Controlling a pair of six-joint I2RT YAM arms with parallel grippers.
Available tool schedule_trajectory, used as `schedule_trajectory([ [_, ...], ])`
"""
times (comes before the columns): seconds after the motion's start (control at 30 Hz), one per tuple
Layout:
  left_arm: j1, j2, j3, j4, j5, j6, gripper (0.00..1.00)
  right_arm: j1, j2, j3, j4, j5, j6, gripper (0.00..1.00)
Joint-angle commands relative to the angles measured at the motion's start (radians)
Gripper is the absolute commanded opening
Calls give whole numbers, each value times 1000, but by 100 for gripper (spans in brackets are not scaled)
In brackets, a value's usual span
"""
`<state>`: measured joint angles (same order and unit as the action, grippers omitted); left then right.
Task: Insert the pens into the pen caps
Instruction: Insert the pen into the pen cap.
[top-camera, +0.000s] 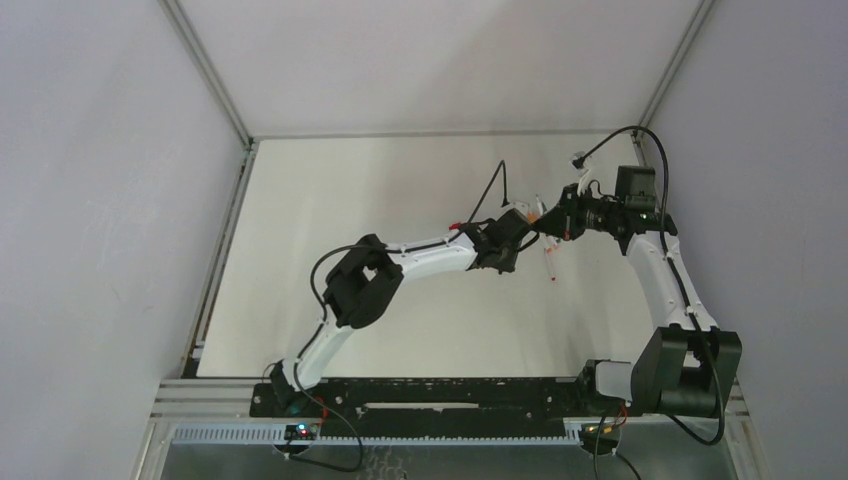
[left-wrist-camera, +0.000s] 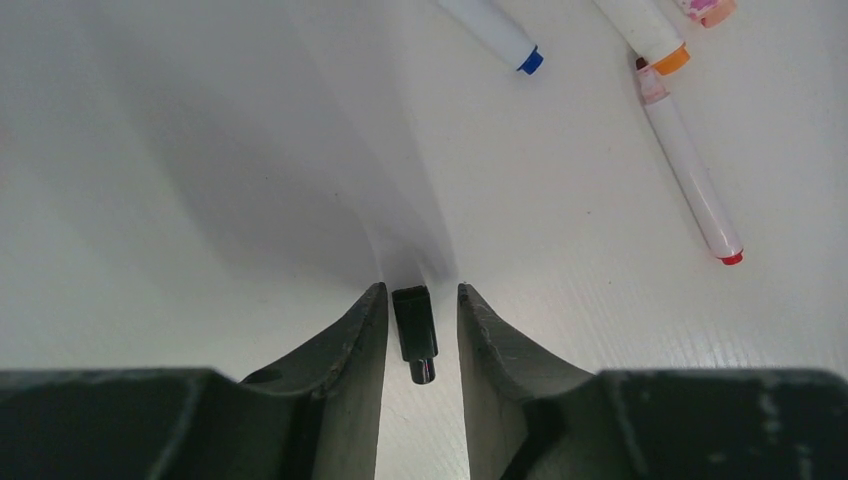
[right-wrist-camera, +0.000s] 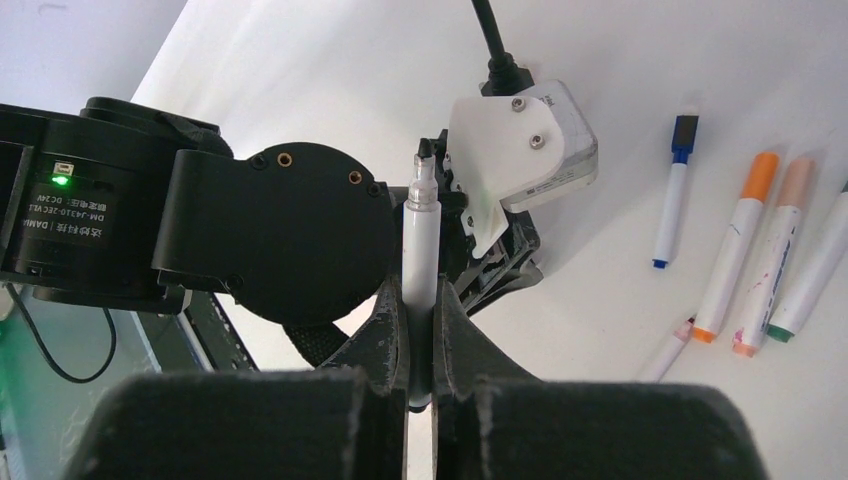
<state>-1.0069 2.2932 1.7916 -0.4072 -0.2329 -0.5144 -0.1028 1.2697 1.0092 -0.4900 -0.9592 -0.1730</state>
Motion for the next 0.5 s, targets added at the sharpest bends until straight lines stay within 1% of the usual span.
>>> schedule_trajectory([
  [0.0,5,18,61,-32,3,22,34,-8,-11,33,7,-23,10,0],
  [0.17,4,23,63,-53,-8,29,31,-8,-10,33,7,-27,11,0],
  [0.47,3,39,69,-111,-36,48,30,-9,-15,35,5,-33,14,0],
])
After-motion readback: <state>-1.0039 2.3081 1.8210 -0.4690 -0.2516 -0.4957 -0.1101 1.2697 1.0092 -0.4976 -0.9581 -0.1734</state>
